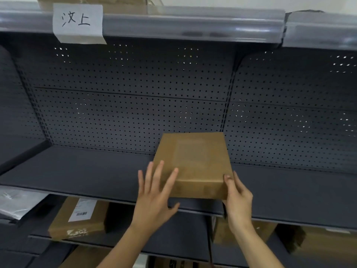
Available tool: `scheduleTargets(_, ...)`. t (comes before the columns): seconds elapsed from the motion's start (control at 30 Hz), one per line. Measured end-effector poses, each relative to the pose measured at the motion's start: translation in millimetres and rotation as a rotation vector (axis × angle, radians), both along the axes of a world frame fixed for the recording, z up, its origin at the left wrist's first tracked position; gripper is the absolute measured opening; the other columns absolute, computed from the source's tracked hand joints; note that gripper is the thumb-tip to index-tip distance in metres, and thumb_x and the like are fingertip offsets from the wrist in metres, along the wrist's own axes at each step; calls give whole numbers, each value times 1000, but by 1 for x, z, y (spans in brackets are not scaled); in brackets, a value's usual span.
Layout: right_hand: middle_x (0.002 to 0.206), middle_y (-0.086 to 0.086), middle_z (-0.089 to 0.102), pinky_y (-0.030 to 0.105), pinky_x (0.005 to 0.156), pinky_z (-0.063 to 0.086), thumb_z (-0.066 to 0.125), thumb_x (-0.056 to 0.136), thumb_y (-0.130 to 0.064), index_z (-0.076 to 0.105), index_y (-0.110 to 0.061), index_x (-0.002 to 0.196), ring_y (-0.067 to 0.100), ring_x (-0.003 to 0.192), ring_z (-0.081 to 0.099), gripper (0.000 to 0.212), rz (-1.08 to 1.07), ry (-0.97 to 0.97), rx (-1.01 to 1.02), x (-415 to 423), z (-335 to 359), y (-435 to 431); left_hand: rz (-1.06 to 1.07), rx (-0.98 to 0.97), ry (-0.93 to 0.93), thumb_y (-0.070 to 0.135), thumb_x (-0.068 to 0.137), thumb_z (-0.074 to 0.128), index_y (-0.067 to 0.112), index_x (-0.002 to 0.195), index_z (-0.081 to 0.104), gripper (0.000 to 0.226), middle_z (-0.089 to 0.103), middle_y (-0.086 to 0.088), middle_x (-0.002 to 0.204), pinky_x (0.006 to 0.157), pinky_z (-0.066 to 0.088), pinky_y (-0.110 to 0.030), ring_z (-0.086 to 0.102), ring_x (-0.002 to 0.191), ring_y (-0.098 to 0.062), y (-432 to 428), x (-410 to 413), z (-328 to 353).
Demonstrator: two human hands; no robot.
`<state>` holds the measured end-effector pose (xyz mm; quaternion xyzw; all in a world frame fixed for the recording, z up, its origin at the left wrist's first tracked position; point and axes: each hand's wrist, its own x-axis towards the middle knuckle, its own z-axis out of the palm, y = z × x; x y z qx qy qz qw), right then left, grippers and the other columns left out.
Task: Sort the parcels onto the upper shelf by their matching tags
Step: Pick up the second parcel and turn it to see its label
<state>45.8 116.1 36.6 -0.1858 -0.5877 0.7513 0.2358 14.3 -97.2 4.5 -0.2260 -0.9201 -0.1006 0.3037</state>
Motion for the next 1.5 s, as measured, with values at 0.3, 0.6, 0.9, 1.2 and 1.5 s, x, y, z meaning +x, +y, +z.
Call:
scheduleTargets(0.3, 133, -7, 64, 41, 110, 46, 63, 96, -29, 50, -18, 147, 11, 123, 60, 54, 100, 55, 53, 21, 12, -4, 44, -114, 68, 21, 61, 79, 28, 142, 44, 88, 58, -18, 130, 97, 39, -63, 58, 115, -42, 38, 5, 0)
scheduleTargets(0.6, 156, -4, 43, 40, 116, 36, 46, 102, -40, 44, -27, 149, 19, 141, 44, 49, 160, -6, -27, 37, 1, 16, 30, 637, -139, 34, 62, 88, 27, 144, 34, 98, 48, 3, 138, 104, 39, -44, 45, 128, -20, 34, 15, 17)
scheduleTargets(0.9, 158, -4, 43, 42, 120, 29, 74, 60, -74, 28, -29, 157, 19, 144, 40, 117, 406, -146, -71, 44, -27, 0, -125, 1952, -728, 33, 73, 78, 34, 140, 37, 79, 55, -1, 137, 99, 49, -58, 58, 119, -25, 60, 39, 14)
scheduleTargets(1.2, 121, 1, 75, 48, 94, 56, 59, 87, -37, 55, -33, 138, 21, 113, 69, 51, 446, 32, -192, 44, -27, 7, -342, 1982, -876, 30, 75, 76, 34, 139, 36, 75, 57, -8, 138, 94, 52, -58, 62, 119, -31, 69, 53, 0)
scheduleTargets(1.5, 133, -6, 69, 44, 111, 42, 49, 100, -21, 48, -29, 148, 18, 124, 62, 49, 305, 26, -18, 51, -16, 67, -213, 1556, -689, 57, 78, 66, 46, 140, 41, 68, 42, 10, 152, 108, 39, -43, 42, 137, -15, 15, 36, 7)
